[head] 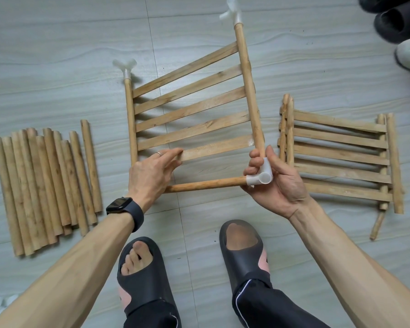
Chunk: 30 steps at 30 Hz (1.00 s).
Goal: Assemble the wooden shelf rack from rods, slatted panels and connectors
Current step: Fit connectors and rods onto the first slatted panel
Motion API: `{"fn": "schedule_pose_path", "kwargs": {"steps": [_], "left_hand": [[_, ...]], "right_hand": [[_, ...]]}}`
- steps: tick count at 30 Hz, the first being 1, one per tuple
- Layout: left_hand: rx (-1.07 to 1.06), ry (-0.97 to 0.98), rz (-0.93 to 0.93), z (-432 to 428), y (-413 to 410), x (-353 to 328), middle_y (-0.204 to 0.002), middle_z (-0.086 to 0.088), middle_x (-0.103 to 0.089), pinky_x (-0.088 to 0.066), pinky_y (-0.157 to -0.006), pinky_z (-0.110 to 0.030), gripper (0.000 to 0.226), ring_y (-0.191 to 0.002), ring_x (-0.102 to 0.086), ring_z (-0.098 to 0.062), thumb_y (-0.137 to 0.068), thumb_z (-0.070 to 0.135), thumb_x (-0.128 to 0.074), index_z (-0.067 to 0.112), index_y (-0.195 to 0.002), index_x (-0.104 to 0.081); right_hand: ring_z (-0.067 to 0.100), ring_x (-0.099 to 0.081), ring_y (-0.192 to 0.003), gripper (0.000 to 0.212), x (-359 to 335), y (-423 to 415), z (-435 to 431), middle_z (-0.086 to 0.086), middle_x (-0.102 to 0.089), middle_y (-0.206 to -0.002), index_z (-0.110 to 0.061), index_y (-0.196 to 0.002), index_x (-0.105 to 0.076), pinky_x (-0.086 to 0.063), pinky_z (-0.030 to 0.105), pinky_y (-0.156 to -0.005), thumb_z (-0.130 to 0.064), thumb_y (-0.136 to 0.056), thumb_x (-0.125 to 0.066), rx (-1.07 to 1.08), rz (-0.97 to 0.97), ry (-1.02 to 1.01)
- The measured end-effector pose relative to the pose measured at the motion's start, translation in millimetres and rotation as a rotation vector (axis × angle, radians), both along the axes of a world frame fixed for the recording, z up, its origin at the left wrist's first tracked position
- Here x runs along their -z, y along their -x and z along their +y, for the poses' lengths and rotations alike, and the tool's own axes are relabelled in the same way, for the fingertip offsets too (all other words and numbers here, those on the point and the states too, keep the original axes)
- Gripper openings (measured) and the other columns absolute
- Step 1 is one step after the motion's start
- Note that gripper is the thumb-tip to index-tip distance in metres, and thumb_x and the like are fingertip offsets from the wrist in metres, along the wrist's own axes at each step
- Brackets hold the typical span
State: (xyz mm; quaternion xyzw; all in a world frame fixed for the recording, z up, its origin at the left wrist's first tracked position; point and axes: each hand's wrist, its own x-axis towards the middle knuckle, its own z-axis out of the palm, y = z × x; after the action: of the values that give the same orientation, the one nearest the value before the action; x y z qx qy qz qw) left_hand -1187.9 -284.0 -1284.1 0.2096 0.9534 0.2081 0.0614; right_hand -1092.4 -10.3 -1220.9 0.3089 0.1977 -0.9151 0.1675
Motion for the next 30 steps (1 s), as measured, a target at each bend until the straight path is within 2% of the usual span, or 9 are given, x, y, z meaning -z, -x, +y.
{"fn": "schedule_pose_path", "kwargs": {"steps": [5, 8, 12, 17, 21, 23, 26, 28, 30], "left_hand": [[0.000, -0.009, -0.031, 2.4, 0.7, -3.8, -0.106, 0.004, -0.074, -0.035, -0.052, -0.026, 0.031, -0.075, -0.067, -0.026, -0.101, 0.040, -0.058, 0.035, -0.130, -0.065], [0.000, 0.012, -0.056, 10.9, -0.6, -7.6, -0.110, 0.003, -0.073, -0.042, -0.055, -0.028, 0.033, -0.080, -0.069, -0.027, -0.102, 0.042, -0.055, 0.033, -0.132, -0.063], [0.018, 0.050, -0.139, 30.9, -4.2, -17.0, -0.112, -0.002, -0.067, -0.043, -0.084, -0.038, 0.059, -0.096, -0.060, -0.023, -0.096, 0.066, -0.040, 0.021, -0.131, -0.056], [0.077, -0.197, -0.332, 87.2, -5.9, -50.6, -0.115, 0.003, -0.063, -0.043, -0.088, -0.036, 0.073, -0.104, -0.052, -0.016, -0.089, 0.078, -0.032, 0.022, -0.128, -0.057], [0.029, -0.343, -0.566, 139.8, 0.8, -87.3, -0.073, 0.007, -0.073, -0.051, -0.091, -0.041, 0.063, -0.076, -0.068, -0.009, -0.093, 0.077, -0.030, 0.025, -0.089, -0.065], [-0.047, -0.455, -0.704, 153.2, 5.6, -98.5, -0.066, 0.007, -0.072, -0.049, -0.097, -0.044, 0.058, -0.075, -0.070, -0.010, -0.099, 0.069, -0.037, 0.023, -0.088, -0.070], [-0.054, -0.657, -0.871, 160.4, 7.0, -114.5, -0.069, -0.002, -0.075, -0.055, -0.078, -0.036, 0.051, -0.064, -0.070, -0.018, -0.100, 0.063, -0.045, 0.020, -0.093, -0.072], [-0.072, -0.773, -0.977, 164.4, 6.0, -123.8, -0.075, -0.009, -0.076, -0.050, -0.055, -0.025, 0.048, -0.052, -0.066, -0.022, -0.098, 0.063, -0.049, 0.022, -0.094, -0.072], [-0.090, -0.861, -1.028, 169.7, 4.1, -132.2, -0.077, -0.012, -0.076, -0.044, -0.049, -0.022, 0.045, -0.047, -0.061, -0.020, -0.097, 0.062, -0.053, 0.021, -0.097, -0.072]], "right_hand": [[0.011, -0.063, -0.084, 0.030, -11.0, 3.8, -11.1, -0.008, -0.061, -0.068, -0.015, -0.088, -0.070, -0.044, 0.027, -0.086, -0.043, -0.095, -0.062, 0.072, -0.016, -0.123], [0.010, -0.058, -0.075, 0.031, -16.7, 11.9, -13.3, -0.008, -0.053, -0.060, -0.016, -0.084, -0.064, -0.043, 0.027, -0.081, -0.042, -0.099, -0.058, 0.162, -0.045, -0.182], [0.010, -0.054, -0.066, 0.035, -18.7, 15.8, -15.8, -0.009, -0.046, -0.053, -0.017, -0.082, -0.058, -0.041, 0.027, -0.077, -0.041, -0.104, -0.049, 0.137, -0.062, -0.296], [0.008, -0.051, -0.055, 0.039, -14.9, 15.4, -32.5, -0.008, -0.044, -0.048, -0.015, -0.081, -0.057, -0.044, 0.022, -0.066, -0.047, -0.102, -0.050, 0.153, -0.133, -0.259], [0.006, -0.047, -0.043, 0.043, -20.7, 18.9, -46.4, -0.006, -0.046, -0.054, -0.018, -0.117, -0.067, -0.040, 0.017, -0.039, -0.053, -0.104, -0.045, 0.166, -0.185, -0.349], [0.005, -0.045, -0.041, 0.043, -28.1, 22.6, -46.2, -0.005, -0.044, -0.060, -0.021, -0.112, -0.067, -0.036, 0.017, -0.037, -0.055, -0.105, -0.041, 0.202, -0.197, -0.406], [0.007, -0.039, -0.040, 0.062, -44.2, 25.9, -41.0, -0.003, -0.039, -0.061, -0.022, -0.079, -0.070, -0.037, 0.020, -0.039, -0.061, -0.105, -0.030, 0.268, -0.194, -0.464], [0.011, -0.036, -0.044, 0.063, -57.6, 26.2, -35.7, -0.001, -0.038, -0.061, -0.017, -0.080, -0.063, -0.036, 0.021, -0.041, -0.062, -0.105, -0.026, 0.269, -0.196, -0.513], [0.012, -0.037, -0.043, 0.060, -73.5, 27.7, -23.7, 0.000, -0.037, -0.058, -0.015, -0.077, -0.053, -0.033, 0.020, -0.041, -0.061, -0.106, -0.027, 0.222, -0.200, -0.581]]}}
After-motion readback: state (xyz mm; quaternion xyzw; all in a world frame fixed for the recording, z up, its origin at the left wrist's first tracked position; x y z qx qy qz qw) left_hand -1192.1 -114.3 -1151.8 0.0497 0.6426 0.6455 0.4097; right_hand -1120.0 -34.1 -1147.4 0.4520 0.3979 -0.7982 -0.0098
